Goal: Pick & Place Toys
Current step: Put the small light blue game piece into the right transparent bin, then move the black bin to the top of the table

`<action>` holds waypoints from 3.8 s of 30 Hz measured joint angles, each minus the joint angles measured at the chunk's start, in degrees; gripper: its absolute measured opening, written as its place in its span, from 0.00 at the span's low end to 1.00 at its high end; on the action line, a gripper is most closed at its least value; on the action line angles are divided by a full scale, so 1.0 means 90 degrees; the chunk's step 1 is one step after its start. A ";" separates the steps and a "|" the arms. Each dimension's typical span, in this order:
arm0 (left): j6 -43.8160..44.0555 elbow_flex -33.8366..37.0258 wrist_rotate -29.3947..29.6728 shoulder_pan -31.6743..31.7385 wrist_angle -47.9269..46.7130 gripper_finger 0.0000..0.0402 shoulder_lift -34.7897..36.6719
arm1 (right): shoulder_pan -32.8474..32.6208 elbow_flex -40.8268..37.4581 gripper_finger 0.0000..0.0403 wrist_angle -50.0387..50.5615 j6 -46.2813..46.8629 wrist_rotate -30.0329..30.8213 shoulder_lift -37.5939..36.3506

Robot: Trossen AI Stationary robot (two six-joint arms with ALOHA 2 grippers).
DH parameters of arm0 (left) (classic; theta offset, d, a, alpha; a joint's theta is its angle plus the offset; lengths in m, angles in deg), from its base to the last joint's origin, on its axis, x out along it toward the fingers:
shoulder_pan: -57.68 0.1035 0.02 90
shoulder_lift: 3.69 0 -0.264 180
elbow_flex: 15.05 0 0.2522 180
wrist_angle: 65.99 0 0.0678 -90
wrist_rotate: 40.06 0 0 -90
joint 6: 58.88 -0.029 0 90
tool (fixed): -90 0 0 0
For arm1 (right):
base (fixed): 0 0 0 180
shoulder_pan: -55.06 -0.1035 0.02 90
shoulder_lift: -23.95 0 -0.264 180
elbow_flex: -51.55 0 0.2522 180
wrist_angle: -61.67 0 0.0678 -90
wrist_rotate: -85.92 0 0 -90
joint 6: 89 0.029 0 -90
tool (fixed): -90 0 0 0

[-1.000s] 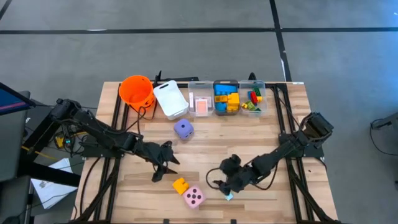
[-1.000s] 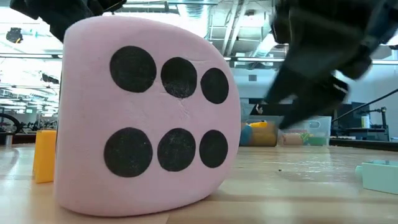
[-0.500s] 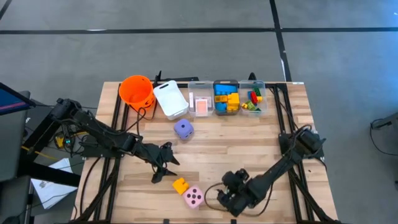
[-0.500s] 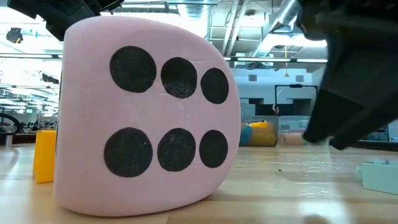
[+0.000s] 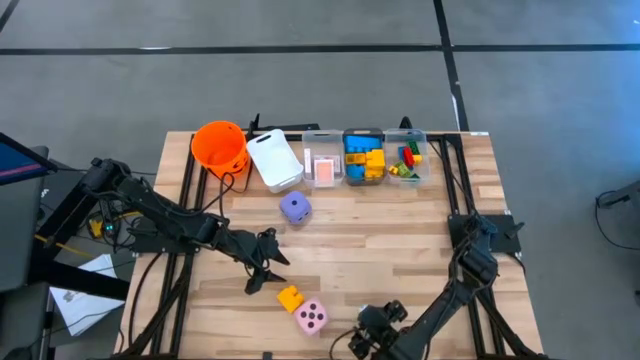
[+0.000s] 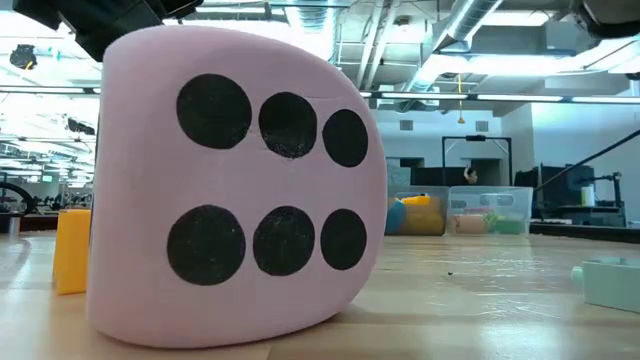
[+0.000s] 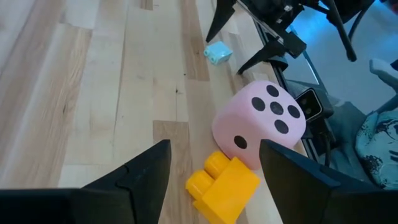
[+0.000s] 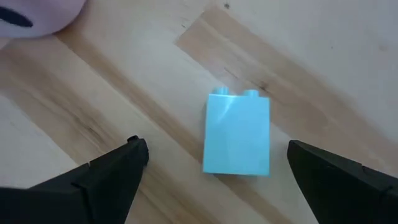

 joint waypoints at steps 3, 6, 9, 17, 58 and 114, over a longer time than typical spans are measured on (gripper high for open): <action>0.0002 0.0000 -0.0002 -0.0001 0.0011 0.59 0.0000 | -0.0027 -0.0033 0.94 -0.0009 0.0268 -0.0060 0.0034; 0.0010 0.0000 -0.0002 -0.0001 0.0012 0.59 0.0000 | -0.0038 -0.0066 0.91 0.0005 0.0308 0.0015 0.0033; 0.0027 0.0000 -0.0002 0.0000 -0.0002 0.59 0.0000 | 0.0015 -0.0069 0.84 0.0026 0.0214 -0.0009 0.0026; 0.0461 0.0000 0.0004 0.0000 -0.0010 0.59 0.0000 | 0.0198 -0.0081 0.57 0.0131 0.0080 0.0197 0.0040; 0.0518 -0.0002 0.1881 0.0041 -0.0296 0.59 0.0000 | 0.5501 -0.0357 0.35 0.3002 -0.3759 0.4029 -0.2680; 0.1450 0.1464 0.2134 0.0109 0.2430 0.59 0.0000 | 0.3338 -0.1780 0.68 0.3061 -0.4183 0.4710 -0.2908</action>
